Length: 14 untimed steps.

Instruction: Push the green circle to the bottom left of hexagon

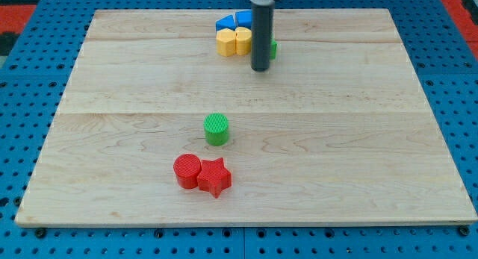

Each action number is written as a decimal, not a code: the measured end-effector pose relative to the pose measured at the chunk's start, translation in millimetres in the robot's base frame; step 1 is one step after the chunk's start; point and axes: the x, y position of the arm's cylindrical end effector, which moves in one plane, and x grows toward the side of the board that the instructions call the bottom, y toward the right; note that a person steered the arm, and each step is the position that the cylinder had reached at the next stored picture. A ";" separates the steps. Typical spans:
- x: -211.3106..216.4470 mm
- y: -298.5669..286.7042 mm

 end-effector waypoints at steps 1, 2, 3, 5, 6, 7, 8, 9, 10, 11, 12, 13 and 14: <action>109.0 34.1; 133.5 -73.1; 128.4 -116.8; 115.3 -65.1; 73.9 -50.2; -0.6 -110.1; 7.0 -80.2; 71.9 -75.6; 62.3 -16.9; -9.5 -47.3; -4.9 -34.2; 106.7 34.8; 228.8 18.6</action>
